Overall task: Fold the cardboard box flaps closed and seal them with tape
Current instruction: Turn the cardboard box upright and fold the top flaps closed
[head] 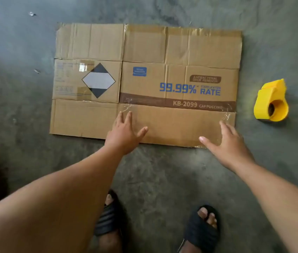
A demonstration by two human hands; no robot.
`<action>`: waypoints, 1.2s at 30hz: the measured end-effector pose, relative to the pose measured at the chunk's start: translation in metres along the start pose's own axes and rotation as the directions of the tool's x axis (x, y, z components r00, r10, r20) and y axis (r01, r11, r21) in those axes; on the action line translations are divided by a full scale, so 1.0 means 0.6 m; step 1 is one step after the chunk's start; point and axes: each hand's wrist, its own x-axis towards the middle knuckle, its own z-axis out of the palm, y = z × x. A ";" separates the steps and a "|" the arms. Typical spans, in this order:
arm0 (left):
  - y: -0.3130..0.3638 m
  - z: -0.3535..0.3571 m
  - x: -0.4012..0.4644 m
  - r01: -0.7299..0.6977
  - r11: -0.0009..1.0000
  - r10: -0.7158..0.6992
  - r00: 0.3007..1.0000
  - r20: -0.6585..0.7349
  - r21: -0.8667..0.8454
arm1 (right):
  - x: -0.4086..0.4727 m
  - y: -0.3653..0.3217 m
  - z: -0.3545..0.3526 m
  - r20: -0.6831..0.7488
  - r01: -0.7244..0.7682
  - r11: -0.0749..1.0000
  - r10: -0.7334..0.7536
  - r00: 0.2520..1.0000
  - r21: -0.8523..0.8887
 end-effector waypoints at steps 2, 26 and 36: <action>-0.007 0.023 0.032 0.004 1.000 -0.004 0.999 -0.054 -0.009 | 0.030 0.014 0.033 -0.037 -0.015 1.000 0.015 0.999 0.002; -0.035 0.094 0.194 -0.126 0.988 0.072 0.885 -0.461 -0.087 | 0.179 0.036 0.120 -0.367 -0.191 0.976 0.215 0.905 0.101; -0.037 -0.003 0.149 -0.216 0.948 0.081 0.873 -0.482 -0.232 | 0.136 0.025 0.054 -0.447 -0.103 0.987 0.147 0.882 0.121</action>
